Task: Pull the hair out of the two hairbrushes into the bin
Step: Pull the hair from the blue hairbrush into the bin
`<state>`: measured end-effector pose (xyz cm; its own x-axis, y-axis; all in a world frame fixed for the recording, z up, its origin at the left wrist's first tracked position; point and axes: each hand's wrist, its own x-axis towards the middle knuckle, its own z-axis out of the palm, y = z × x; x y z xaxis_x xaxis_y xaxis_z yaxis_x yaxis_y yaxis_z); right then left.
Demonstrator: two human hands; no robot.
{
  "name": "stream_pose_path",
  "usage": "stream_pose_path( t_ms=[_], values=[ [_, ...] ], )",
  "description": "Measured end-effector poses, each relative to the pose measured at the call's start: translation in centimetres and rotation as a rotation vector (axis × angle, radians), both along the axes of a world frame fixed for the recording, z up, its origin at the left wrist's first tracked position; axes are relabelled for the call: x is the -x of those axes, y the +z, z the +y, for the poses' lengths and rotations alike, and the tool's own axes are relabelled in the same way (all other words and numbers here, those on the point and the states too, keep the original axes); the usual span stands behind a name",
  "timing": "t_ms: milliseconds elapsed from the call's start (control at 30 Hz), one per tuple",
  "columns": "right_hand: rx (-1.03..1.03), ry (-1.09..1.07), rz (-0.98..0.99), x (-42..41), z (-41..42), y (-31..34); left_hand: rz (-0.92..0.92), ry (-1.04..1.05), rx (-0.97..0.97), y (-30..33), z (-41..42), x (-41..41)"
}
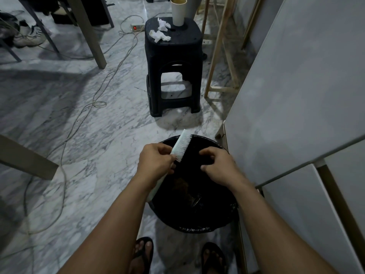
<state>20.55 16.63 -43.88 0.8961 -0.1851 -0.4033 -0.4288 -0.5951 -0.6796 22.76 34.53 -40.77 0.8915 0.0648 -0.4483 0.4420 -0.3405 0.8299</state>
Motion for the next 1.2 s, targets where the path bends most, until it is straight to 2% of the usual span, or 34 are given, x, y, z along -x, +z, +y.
stream_pose_path(
  t_ms=[100,200,267,367,433,500,600,667,767,867,967,1200],
  values=[
    [-0.224,-0.125,-0.237,0.3,0.3,0.9,0.041,-0.051,0.138,1.1,-0.3,1.0],
    [-0.242,-0.004,-0.365,0.7,0.5,1.4,0.088,-0.079,0.226,1.9,-0.3,1.7],
    [-0.177,-0.057,-0.349,1.0,0.3,1.5,0.128,-0.074,0.276,2.5,0.0,2.2],
    [-0.04,-0.3,-0.234,1.4,-0.6,1.6,0.179,-0.055,0.353,3.4,1.0,2.9],
    [-0.013,-0.308,-0.154,1.6,-1.1,1.9,0.196,-0.055,0.374,3.9,1.5,3.2],
    [-0.211,-0.309,-0.107,1.7,-0.9,2.8,0.213,-0.061,0.401,4.4,1.8,3.5],
    [-0.731,-0.312,-0.02,1.6,0.0,5.3,0.236,-0.079,0.477,5.5,1.8,4.0],
    [-0.853,-0.311,-0.037,1.6,0.4,7.3,0.25,-0.082,0.529,6.3,1.9,4.3],
    [-0.797,-0.349,-0.13,1.7,0.5,10.4,0.251,-0.139,0.536,8.5,2.4,5.0],
    [-0.748,-0.358,-0.177,1.9,0.1,14.3,0.182,-0.278,0.386,11.8,2.7,5.5],
    [-0.609,-0.288,-0.226,2.2,-0.3,19.1,0.054,-0.348,0.258,15.9,2.8,5.7],
    [-0.197,-0.245,-0.432,3.7,-1.3,33.4,-0.302,-0.356,0.162,28.2,0.6,7.0]
  ],
)
